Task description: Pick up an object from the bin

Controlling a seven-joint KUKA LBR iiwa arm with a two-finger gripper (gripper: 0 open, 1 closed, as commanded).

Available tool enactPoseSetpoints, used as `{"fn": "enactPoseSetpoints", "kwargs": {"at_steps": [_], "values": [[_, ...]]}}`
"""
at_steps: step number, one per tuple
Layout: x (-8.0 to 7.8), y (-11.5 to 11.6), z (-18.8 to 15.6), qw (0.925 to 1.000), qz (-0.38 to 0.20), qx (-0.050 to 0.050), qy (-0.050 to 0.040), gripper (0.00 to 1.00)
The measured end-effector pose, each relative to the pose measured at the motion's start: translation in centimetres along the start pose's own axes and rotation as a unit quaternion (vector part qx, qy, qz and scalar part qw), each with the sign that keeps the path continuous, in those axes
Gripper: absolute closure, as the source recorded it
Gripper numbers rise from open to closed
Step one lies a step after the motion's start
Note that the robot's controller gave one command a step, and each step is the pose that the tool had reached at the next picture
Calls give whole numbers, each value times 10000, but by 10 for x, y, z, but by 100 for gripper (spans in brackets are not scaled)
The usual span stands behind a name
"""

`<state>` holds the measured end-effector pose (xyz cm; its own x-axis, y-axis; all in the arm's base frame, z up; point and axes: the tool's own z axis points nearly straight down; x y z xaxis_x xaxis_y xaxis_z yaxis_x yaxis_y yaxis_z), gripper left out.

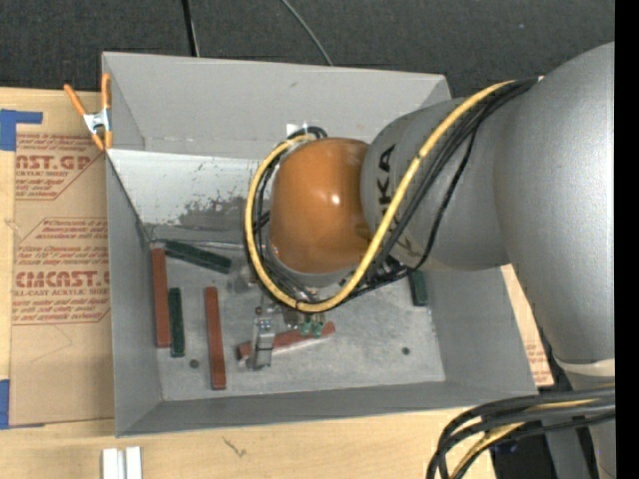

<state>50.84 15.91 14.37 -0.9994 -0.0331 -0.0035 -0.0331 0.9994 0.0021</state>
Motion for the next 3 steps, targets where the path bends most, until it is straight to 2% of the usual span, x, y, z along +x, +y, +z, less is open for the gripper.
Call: {"fn": "enactPoseSetpoints", "kwargs": {"at_steps": [1, 2, 3], "values": [[3, -30, 19, 9975, -702, 21, 32, 0], [0, -61, 74, 9912, -1322, 2, 25, 100], [0, -61, 74, 9912, -1322, 2, 25, 100]]}}
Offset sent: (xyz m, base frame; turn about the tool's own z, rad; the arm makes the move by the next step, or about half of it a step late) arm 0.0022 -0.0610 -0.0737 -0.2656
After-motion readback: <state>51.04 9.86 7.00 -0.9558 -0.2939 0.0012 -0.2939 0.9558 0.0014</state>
